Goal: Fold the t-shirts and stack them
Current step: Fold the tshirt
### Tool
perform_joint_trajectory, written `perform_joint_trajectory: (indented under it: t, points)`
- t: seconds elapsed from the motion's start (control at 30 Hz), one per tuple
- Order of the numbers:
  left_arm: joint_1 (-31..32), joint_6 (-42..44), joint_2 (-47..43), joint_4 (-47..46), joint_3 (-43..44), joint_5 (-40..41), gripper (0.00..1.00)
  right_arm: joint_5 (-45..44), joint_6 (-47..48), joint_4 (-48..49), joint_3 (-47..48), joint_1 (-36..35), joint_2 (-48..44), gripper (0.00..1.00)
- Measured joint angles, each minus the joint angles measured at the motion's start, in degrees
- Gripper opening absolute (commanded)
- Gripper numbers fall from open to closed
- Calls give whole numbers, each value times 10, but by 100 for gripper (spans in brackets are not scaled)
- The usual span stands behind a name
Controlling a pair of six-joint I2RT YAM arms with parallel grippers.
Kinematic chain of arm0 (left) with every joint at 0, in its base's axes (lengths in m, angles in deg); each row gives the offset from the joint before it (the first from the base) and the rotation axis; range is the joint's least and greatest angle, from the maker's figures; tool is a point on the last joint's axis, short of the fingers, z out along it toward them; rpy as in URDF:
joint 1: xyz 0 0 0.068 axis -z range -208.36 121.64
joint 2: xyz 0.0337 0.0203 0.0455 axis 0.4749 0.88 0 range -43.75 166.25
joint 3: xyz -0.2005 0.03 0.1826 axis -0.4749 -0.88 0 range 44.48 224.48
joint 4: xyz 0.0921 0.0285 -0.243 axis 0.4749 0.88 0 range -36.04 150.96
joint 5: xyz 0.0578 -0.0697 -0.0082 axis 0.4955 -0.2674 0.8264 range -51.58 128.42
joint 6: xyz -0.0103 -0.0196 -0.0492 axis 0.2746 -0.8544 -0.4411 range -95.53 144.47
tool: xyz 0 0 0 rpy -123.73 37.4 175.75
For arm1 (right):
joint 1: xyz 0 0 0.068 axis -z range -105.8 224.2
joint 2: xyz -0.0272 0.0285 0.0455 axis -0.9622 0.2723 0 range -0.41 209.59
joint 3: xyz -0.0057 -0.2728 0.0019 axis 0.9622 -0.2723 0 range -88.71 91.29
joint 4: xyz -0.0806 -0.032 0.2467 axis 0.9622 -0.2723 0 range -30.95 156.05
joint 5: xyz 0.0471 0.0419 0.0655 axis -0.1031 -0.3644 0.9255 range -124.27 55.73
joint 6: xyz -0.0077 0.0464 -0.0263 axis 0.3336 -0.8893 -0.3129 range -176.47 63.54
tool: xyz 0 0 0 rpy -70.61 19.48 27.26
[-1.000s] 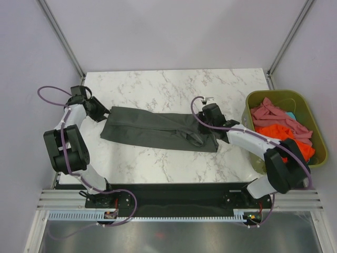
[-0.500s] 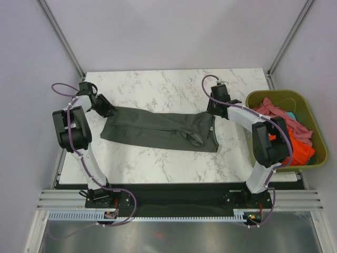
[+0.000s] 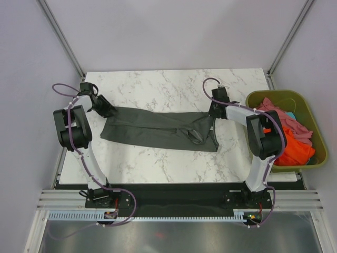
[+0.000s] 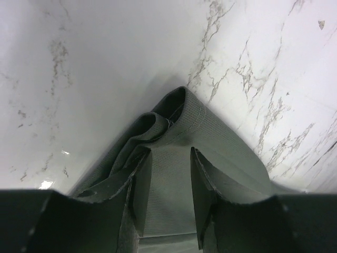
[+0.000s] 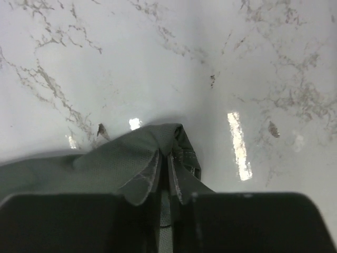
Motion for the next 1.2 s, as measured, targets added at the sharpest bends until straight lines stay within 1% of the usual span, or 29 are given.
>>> perform_joint_trajectory:
  t: [0.13, 0.37, 0.53, 0.63, 0.73, 0.77, 0.8, 0.83, 0.87, 0.93, 0.97, 1.03, 1.13, 1.2]
  points:
    - [0, -8, -9, -8, -11, 25, 44, -11, -24, 60, -40, 12, -4, 0]
    - [1, -17, -16, -8, -15, 53, 44, -33, -50, 137, -111, 15, -37, 0]
    - [2, -23, -17, -8, -16, 60, 46, -25, -45, 179, -117, 15, -37, 1]
    - [2, -24, -18, -7, -14, 58, 48, -19, -35, 190, -105, 16, -34, 2]
    - [2, -23, -18, -1, -9, 54, 49, -17, -24, 195, -76, 16, -22, 7]
    - [1, -22, -18, 1, -7, 52, 50, -17, -20, 194, -66, 16, -17, 14]
    - [1, -19, -19, 2, -7, 49, 55, -17, -16, 191, -56, 16, -16, 17]
    - [0, -15, -21, 3, -7, 48, 56, -15, -12, 185, -49, 16, -16, 20]
    - [-1, -11, -24, 5, -7, 47, 57, -14, -7, 181, -43, 16, -17, 26]
    - [-1, -3, -34, 11, -7, 48, 59, -10, 2, 163, -34, 17, -23, 32]
    - [-2, 2, -41, 13, -7, 50, 59, -4, 8, 147, -32, 17, -30, 38]
    - [-2, 7, -60, 18, -7, 49, 58, 9, 19, 115, -28, 19, -50, 43]
    - [-3, 11, -99, 21, -18, 38, 57, 37, 36, 72, -21, 19, -82, 46]
    - [0, 13, -130, 23, -33, 18, 57, 67, 49, 53, -17, 19, -103, 42]
